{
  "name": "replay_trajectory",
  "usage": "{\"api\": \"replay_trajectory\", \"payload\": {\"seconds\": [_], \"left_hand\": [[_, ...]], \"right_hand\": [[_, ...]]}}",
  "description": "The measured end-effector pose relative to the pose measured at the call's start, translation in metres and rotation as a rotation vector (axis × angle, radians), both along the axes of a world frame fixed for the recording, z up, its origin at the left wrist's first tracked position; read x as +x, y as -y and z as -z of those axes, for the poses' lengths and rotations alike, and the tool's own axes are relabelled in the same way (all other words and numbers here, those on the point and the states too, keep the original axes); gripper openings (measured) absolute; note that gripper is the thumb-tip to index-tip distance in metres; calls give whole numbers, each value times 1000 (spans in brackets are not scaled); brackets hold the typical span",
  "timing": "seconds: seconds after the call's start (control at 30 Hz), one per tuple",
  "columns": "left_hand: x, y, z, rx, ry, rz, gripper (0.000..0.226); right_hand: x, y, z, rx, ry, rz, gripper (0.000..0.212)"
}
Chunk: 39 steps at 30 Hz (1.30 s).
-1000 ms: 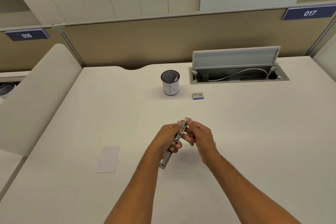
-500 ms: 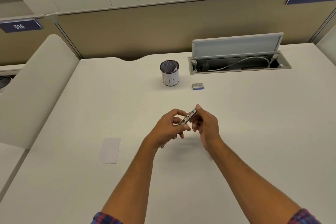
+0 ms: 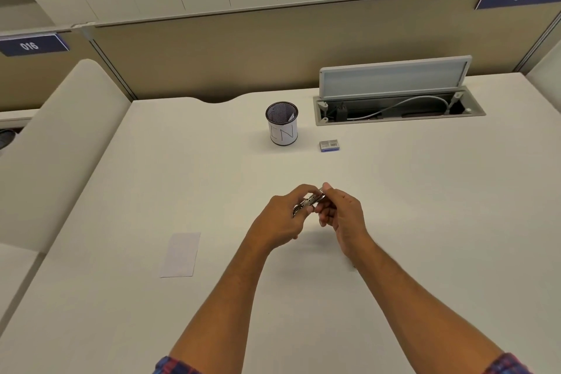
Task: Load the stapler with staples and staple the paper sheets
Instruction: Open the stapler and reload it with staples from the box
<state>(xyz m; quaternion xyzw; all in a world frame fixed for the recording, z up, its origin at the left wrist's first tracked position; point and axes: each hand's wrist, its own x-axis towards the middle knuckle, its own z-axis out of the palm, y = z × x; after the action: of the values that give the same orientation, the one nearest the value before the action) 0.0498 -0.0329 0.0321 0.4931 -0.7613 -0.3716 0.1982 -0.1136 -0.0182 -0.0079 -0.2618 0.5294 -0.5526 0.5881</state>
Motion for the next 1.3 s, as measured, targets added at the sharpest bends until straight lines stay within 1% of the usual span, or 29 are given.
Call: {"api": "replay_trajectory", "payload": {"seconds": [0.17,0.3,0.37,0.47,0.53,0.63,0.73,0.8,0.9,1.07,1.13,1.2,1.3], "left_hand": [[0,4,-2,7,44,7,23],[-2,2,1,24,26,-14,11],[-2,0,4,32,0,-45,15],[-3,-2,8,35,-63,-114,25],[-4,-4,11,38,-114,-162,27],[-5,-8,15,71,-261,-286,20],[-1,-11,17,177,-350,-335,11],[4,-13,16,279,-384,-322,13],[9,-17,14,402,-479,-285,20],[10,-23,10,469,-590,-292,20],[10,-24,11,472,-600,-288,19],[12,-25,12,468,-598,-290,19],[17,-26,15,467,-606,-301,19]], "right_hand": [[-2,-4,4,-13,-83,-51,36],[0,-2,2,-10,-137,-30,36],[1,-2,1,-13,-166,-23,38],[1,-3,-2,-14,-187,-20,38],[1,-3,-3,-18,-197,-19,38],[0,-1,-5,-17,-210,15,35],[-4,3,-10,-34,-265,66,34],[-9,6,-17,-61,-328,88,33],[-12,9,-30,-132,-485,42,32],[-6,8,-50,-282,-755,-63,28],[-4,6,-55,-326,-819,-93,23],[-4,4,-56,-321,-804,-99,18],[-8,0,-53,-277,-727,-105,16]]}}
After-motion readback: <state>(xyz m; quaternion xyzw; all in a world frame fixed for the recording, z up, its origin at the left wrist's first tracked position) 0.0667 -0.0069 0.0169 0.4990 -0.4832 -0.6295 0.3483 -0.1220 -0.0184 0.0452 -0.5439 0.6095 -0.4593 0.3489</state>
